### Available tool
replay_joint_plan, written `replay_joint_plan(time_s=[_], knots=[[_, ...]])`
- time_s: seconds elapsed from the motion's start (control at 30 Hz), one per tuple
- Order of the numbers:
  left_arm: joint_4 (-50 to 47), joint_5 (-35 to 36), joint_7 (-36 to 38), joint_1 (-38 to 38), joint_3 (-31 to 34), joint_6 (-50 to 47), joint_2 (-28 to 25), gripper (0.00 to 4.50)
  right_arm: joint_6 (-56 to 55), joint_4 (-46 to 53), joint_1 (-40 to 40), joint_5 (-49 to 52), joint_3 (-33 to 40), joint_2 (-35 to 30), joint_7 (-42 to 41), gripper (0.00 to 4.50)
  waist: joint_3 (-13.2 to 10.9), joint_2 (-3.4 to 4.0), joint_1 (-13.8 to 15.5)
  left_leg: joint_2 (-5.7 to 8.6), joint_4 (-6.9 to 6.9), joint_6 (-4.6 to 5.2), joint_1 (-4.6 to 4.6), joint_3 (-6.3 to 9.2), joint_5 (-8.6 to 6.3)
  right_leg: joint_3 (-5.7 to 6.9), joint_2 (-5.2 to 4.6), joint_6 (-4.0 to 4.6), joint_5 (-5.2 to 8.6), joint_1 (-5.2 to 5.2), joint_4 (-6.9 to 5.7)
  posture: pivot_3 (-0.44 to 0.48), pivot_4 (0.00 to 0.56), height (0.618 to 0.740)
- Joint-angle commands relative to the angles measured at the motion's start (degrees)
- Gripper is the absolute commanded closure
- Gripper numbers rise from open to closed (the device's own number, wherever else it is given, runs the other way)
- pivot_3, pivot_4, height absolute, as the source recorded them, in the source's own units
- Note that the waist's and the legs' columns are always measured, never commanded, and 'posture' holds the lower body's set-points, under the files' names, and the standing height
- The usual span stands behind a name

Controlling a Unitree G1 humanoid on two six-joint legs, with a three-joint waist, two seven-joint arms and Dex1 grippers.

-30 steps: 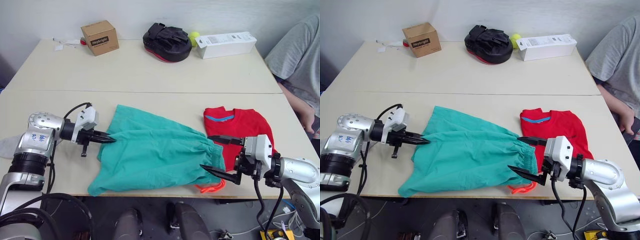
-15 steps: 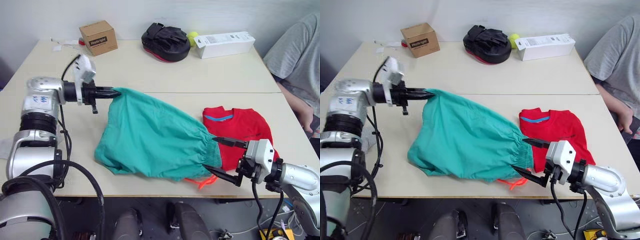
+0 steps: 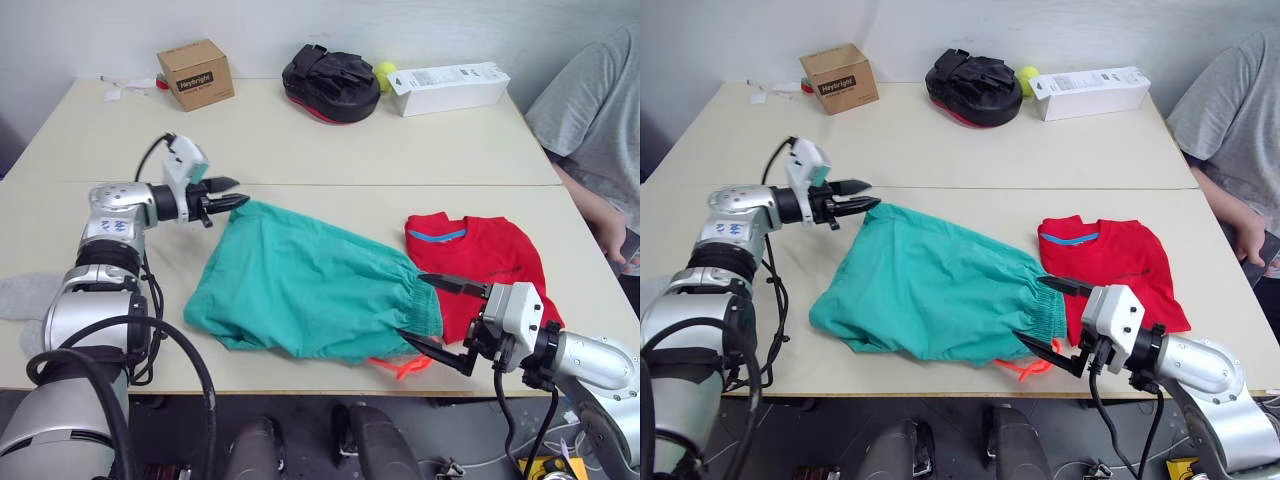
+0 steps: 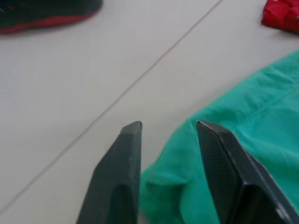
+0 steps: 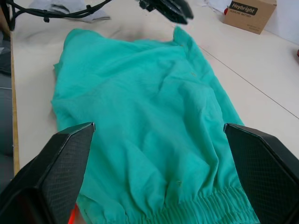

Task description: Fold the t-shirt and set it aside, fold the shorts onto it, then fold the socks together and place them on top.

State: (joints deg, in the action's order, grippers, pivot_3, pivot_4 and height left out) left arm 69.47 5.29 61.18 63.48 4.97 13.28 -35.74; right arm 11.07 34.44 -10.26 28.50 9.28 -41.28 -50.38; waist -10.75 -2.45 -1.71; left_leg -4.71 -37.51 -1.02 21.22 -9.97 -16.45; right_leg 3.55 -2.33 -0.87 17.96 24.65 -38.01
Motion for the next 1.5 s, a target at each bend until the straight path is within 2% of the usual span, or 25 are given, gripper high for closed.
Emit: replay_joint_plan(time_s=[0.03, 0.07, 0.1, 0.2, 0.27, 0.33, 0.47, 0.7, 0.8, 0.83, 0.93, 1.0, 1.1, 1.17, 1.33, 1.43, 1.5], knots=[[-11.66, 3.42, 10.59, -7.36, 0.94, 12.02, -2.67, 1.3, 0.55, 4.23, -0.58, -2.53, -2.43, -1.06, 0.61, 0.0, 0.01, 0.02, -0.13, 0.0, 0.0, 0.0, -0.01, -0.04, 0.0, -0.01, -0.01, 0.0, 0.0, 0.0, -0.03, 0.0, 0.15, 0.74], [-16.9, 4.63, 14.58, -11.25, 0.23, 14.08, -3.0, 1.3, 0.42, 4.53, -0.72, -3.97, -3.96, -1.04, 0.72, 0.0, 0.03, 0.02, -0.16, 0.0, 0.01, -0.01, -0.04, -0.07, 0.0, -0.02, -0.02, 0.0, 0.0, 0.0, -0.02, 0.0, 0.15, 0.74], [-23.12, 6.73, 16.78, -15.29, 0.17, 11.81, -3.31, 1.3, 0.19, 4.57, -0.59, -5.92, -5.83, -0.85, 1.25, 0.0, 0.05, 0.04, -0.15, -0.02, 0.02, -0.02, -0.08, -0.09, -0.01, -0.02, -0.02, 0.02, 0.01, -0.03, -0.02, 0.0, 0.15, 0.74], [-40.58, 12.48, 19.78, -26.73, 0.64, 2.6, -5.34, 0.71, -0.72, 4.2, -0.12, -10.59, -10.75, 0.08, 2.62, 0.0, 0.05, 0.03, -0.03, -0.04, -0.01, -0.03, -0.05, -0.1, -0.01, -0.03, -0.02, 0.05, 0.03, 0.0, -0.06, 0.0, 0.15, 0.74], [-51.4, 14.53, 21.73, -34.58, 0.18, -1.23, -7.71, 0.09, -1.36, 3.87, 0.14, -13.12, -13.75, 0.01, 2.48, 0.0, 0.05, -0.01, -0.06, -0.06, -0.06, -0.03, -0.01, -0.05, -0.01, -0.04, 0.0, 0.05, 0.03, 0.01, -0.07, 0.0, 0.15, 0.74], [-58.38, 14.29, 23.21, -41.63, -0.38, -1.97, -10.31, 0.01, -1.41, 3.28, 0.59, -15.17, -15.91, 0.31, 3.0, 0.0, 0.06, -0.03, -0.04, -0.06, -0.04, -0.03, -0.03, -0.03, -0.01, -0.07, 0.0, 0.05, 0.03, -0.01, -0.07, 0.0, 0.15, 0.74], [-59.01, 10.42, 19.93, -47.11, -0.22, 1.83, -11.82, 0.01, -1.29, 0.63, 2.98, -18.8, -18.05, 0.77, 3.91, 0.0, 0.09, 0.02, 0.05, 0.02, 0.11, 0.05, -0.14, -0.02, -0.01, -0.11, -0.05, 0.06, 0.03, -0.07, 0.04, 0.0, 0.15, 0.74], [-53.77, 3.71, 14.1, -46.27, -2.54, 7.73, -11.49, 0.01, -5.91, -5.13, 5.39, -22.41, -19.59, -1.23, 0.74, 0.0, 0.13, -0.04, 0.19, 0.05, 0.17, 0.37, -0.08, 0.02, -0.14, -0.09, -0.09, 0.06, 0.02, -0.06, 0.14, 0.0, 0.15, 0.74], [-50.94, 1.51, 12.65, -44.71, -4.15, 9.32, -11.49, 0.0, -7.72, -7.58, 7.14, -23.72, -20.2, -1.08, 0.25, 0.6, 0.13, -0.04, 0.08, 0.04, 0.21, 0.33, -0.07, 0.02, -0.16, -0.05, -0.07, 0.06, 0.02, -0.03, 0.12, 0.0, 0.15, 0.74], [-50.21, 0.6, 12.49, -44.4, -4.89, 9.75, -11.8, 0.0, -7.89, -8.24, 7.83, -23.77, -20.37, -0.86, 0.02, 0.95, 0.13, -0.03, 0.05, 0.03, 0.21, 0.32, -0.08, 0.01, -0.17, -0.04, -0.07, 0.06, 0.02, -0.04, 0.12, 0.0, 0.15, 0.74], [-48.83, -0.84, 12.44, -44.05, -6.68, 6.95, -12.43, 0.64, -9.35, -10.48, 9.76, -24.29, -20.85, -0.63, -0.87, 2.05, 0.16, 0.02, 0.05, 0.03, 0.2, 0.31, -0.15, -0.01, -0.16, -0.03, -0.07, 0.07, 0.01, -0.05, 0.08, 0.0, 0.15, 0.74], [-49.26, -1.17, 14.1, -44.86, -8.34, 4.08, -13.67, 1.27, -10.46, -11.53, 10.29, -24.17, -20.81, -0.98, -1.79, 2.78, 0.28, 0.19, 0.09, 0.03, 0.21, 0.32, -0.17, -0.01, -0.15, -0.03, -0.07, 0.08, 0.01, -0.07, 0.08, 0.0, 0.15, 0.74], [-54.85, 3.24, 19.49, -48.9, -9.66, -4.05, -16.03, 2.28, -11.88, -12.89, 10.74, -23.34, -20.01, -1.55, -3.43, 3.94, 0.39, 0.26, -0.2, 0.02, 0.25, 0.31, -0.22, -0.01, -0.14, -0.04, -0.06, 0.08, 0.02, -0.08, 0.06, 0.0, 0.15, 0.74], [-60.1, 6.7, 22.36, -52.61, -9.97, -10.27, -18.13, 2.96, -12.85, -13.66, 10.88, -22.65, -19.35, -2.05, -4.76, 4.5, 0.41, 0.28, -0.97, -0.01, 0.35, 0.26, -0.28, -0.06, -0.13, -0.08, -0.03, 0.11, 0.03, -0.08, 0.06, 0.0, 0.15, 0.74], [-71.78, 10.66, 20.64, -61.72, -8.29, -16.32, -20.26, 4.47, -15.6, -15.69, 10.15, -20.13, -17.27, -4.03, -8.31, 4.5, 0.46, 0.4, -1.37, -0.02, 0.43, -0.03, -0.3, -0.06, -0.1, -0.09, -0.04, 0.16, 0.1, -0.07, 0.08, 0.0, 0.15, 0.74], [-75.61, 10.6, 15.97, -65.18, -5.44, -17.02, -19.1, 4.47, -16.74, -16.72, 9.47, -18.78, -15.98, -4.54, -9.07, 4.5, 0.46, 0.4, -1.22, -0.01, 0.41, -0.01, -0.28, -0.04, -0.13, -0.1, -0.06, 0.16, 0.11, -0.08, 0.13, 0.0, 0.15, 0.74], [-77.82, 13.81, 13.94, -67.14, -2.56, -20.67, -18.42, 4.47, -13.97, -15.34, 8.08, -13.01, -14.44, -3.89, -10.76, 4.5, 0.46, 0.4, -1.17, 0.0, 0.39, 0.04, -0.28, -0.03, -0.16, -0.11, -0.07, 0.15, 0.1, -0.09, 0.14, 0.0, 0.15, 0.74]])
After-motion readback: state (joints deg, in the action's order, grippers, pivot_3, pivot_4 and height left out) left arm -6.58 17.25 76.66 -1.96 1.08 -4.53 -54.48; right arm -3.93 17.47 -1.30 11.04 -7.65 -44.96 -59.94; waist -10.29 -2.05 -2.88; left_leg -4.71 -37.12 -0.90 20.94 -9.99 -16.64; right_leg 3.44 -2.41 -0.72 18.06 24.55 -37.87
